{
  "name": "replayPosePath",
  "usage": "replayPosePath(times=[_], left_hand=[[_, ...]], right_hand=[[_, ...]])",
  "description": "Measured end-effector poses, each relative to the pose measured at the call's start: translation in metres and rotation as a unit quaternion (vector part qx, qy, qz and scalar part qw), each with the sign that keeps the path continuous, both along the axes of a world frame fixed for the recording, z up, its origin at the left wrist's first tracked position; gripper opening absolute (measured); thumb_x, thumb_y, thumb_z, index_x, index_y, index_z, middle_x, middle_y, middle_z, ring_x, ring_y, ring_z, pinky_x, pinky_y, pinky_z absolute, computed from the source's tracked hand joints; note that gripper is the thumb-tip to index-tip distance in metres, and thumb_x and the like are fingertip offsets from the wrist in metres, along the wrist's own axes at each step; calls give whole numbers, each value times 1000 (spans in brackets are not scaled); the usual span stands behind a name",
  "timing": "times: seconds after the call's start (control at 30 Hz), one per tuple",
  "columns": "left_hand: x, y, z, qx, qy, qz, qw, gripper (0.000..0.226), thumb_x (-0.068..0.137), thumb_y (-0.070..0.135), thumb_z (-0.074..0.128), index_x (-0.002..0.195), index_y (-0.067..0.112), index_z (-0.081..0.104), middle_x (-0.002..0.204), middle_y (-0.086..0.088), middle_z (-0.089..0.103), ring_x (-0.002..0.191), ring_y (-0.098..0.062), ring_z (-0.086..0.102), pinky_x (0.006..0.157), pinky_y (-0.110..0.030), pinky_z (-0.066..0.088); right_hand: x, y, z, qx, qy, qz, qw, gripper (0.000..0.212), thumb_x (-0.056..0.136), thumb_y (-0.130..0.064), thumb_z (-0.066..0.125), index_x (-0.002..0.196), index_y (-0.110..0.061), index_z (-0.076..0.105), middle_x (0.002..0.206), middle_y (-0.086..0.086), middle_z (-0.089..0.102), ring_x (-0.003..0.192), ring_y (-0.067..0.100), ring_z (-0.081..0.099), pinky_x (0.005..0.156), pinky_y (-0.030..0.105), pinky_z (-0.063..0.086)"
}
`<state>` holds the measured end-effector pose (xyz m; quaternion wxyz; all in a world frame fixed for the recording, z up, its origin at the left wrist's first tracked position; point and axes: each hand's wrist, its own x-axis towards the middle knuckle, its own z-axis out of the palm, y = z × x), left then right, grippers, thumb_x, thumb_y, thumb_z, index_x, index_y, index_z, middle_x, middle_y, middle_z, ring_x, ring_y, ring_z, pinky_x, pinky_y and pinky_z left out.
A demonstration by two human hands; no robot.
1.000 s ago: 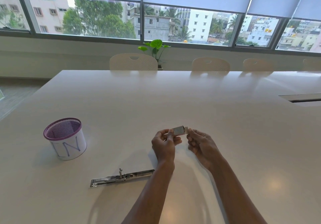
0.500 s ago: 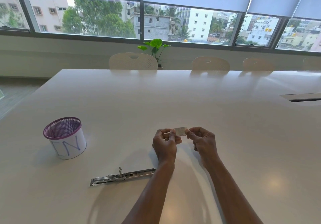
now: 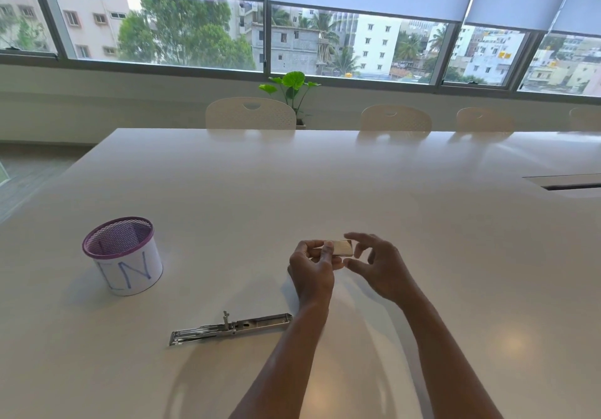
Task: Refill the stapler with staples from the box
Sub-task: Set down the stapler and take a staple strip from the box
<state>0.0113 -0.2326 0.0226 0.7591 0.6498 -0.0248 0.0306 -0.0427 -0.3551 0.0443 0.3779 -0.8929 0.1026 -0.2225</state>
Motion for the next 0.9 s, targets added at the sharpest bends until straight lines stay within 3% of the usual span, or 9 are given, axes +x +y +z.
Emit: replayPosePath(times=[0.1, 0.2, 0.33, 0.37, 0.47, 0.63, 0.77, 0.9], left_hand=[[-1, 0, 1, 31, -14, 0, 999, 12, 87, 13, 72, 95, 6, 67, 83, -12, 73, 68, -22, 74, 62, -36, 63], [-8, 2, 5, 57, -46, 11, 997, 16, 88, 16, 70, 99, 6, 66, 84, -14, 73, 65, -21, 72, 58, -39, 62], [-26, 15, 19, 154, -141, 87, 974, 23, 91, 30, 64, 105, 11, 65, 95, -4, 65, 64, -2, 59, 61, -21, 54], [-30, 23, 26, 171, -166, 100, 966, 21, 92, 30, 62, 103, 12, 65, 96, -3, 63, 65, -3, 58, 61, -22, 54], [-34, 56, 50, 202, -247, 130, 939, 5, 89, 13, 62, 92, 12, 65, 89, -4, 56, 70, -15, 57, 61, -27, 51], [-36, 127, 71, 225, -330, 162, 902, 15, 81, -3, 63, 89, 10, 64, 85, -4, 53, 71, -20, 55, 60, -31, 48], [-36, 196, 63, 262, -345, 163, 886, 14, 79, 6, 58, 90, 14, 63, 83, 1, 50, 71, -17, 52, 63, -26, 44], [-27, 259, 46, 285, -301, 162, 896, 17, 72, 10, 56, 86, 17, 62, 75, 3, 51, 67, -8, 53, 61, -16, 40]], right_hand=[[1, 4, -2, -42, -3, -18, 999, 36, 77, -14, 80, 111, -23, 71, 85, -9, 62, 57, -5, 47, 64, 22, 36], [1, 2, 0, -40, -12, -15, 999, 33, 78, -15, 79, 110, -22, 72, 84, -7, 64, 56, 0, 46, 61, 22, 38], [0, -5, 2, -59, 1, -31, 998, 31, 82, -17, 76, 112, -23, 71, 81, -3, 63, 63, 3, 48, 66, 27, 39], [0, -6, 2, -64, 14, -32, 997, 31, 83, -19, 75, 113, -24, 71, 78, -5, 62, 64, 5, 49, 67, 28, 39], [-1, -7, -4, -78, 98, -12, 992, 31, 83, -24, 73, 113, -26, 70, 73, -7, 61, 75, 16, 58, 73, 31, 45], [-2, -3, -7, -95, 179, 0, 979, 42, 84, -27, 68, 125, -28, 64, 76, -10, 62, 84, 15, 61, 78, 28, 47], [-5, -6, -2, -17, 147, 6, 989, 59, 80, -18, 78, 134, -15, 56, 72, -1, 62, 71, 14, 59, 68, 23, 44], [-10, -20, 6, 82, 96, -83, 989, 36, 85, -7, 71, 120, -2, 61, 75, 11, 62, 66, 23, 56, 59, 28, 42]])
